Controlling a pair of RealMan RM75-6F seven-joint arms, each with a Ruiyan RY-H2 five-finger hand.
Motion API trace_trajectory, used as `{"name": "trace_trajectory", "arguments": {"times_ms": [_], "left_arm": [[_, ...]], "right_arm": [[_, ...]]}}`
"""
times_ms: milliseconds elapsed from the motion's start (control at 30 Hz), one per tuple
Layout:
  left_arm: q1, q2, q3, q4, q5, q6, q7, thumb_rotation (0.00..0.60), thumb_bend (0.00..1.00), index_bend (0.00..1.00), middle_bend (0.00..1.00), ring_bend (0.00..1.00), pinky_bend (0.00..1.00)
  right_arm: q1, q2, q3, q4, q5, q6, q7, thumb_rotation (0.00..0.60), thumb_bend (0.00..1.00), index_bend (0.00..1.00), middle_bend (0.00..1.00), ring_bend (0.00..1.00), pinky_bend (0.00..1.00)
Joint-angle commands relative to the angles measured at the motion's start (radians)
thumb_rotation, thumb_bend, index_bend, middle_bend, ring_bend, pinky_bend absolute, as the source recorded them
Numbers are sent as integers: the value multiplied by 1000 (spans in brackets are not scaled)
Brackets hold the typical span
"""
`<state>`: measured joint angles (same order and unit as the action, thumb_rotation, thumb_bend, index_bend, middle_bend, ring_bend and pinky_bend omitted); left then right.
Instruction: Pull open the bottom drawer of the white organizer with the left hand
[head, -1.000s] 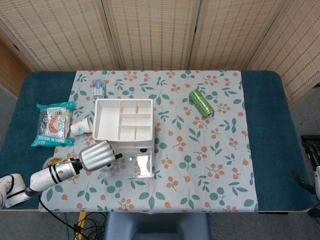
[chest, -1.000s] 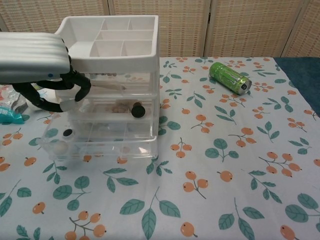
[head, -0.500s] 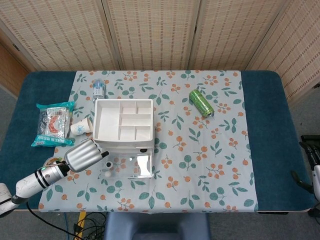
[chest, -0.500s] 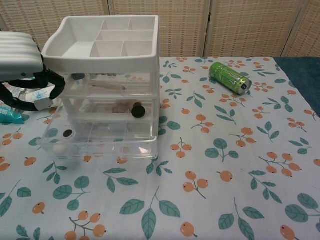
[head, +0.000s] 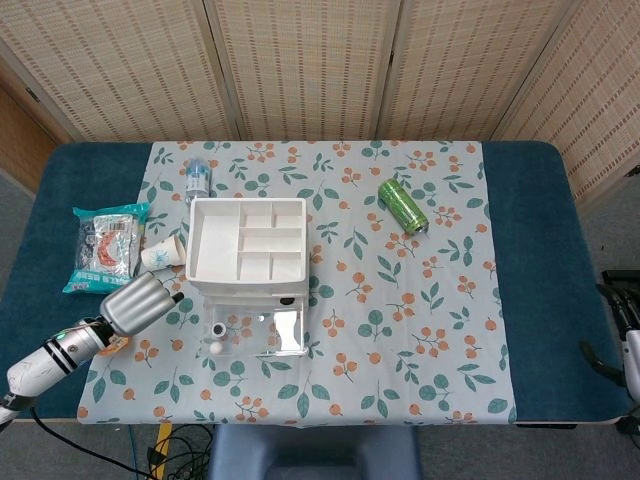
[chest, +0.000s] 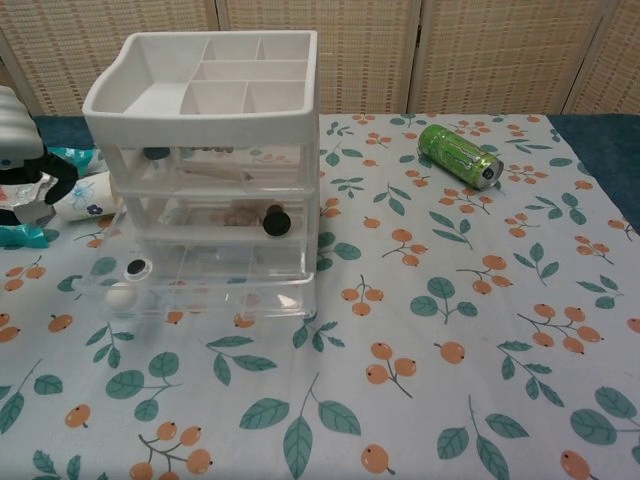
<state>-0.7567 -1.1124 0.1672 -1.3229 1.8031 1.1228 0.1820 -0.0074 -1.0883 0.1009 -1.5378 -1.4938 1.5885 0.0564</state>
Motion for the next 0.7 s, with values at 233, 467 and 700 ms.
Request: {"name": "trace_trajectory", "arguments": {"times_ms": [233,467,700], "left_arm": [[27,-53,10,68,-15,-45,-40,600,243,528,923,966,1000],[49,-113,20,133,-19,-68,-79,600,243,526,922,966,1000],[61,-158,20,148,-23,-86,-68,600,243,518,922,966,1000]], "right_arm": [[0,3,-2,-12,-4,2,-9,600,279,125,177,178,168],[-5,5,-4,-20,-3,8,-16,600,279,125,177,178,168],[1,8,-4,-32,-9,5,-27,600,279,125,177,183,168]]}}
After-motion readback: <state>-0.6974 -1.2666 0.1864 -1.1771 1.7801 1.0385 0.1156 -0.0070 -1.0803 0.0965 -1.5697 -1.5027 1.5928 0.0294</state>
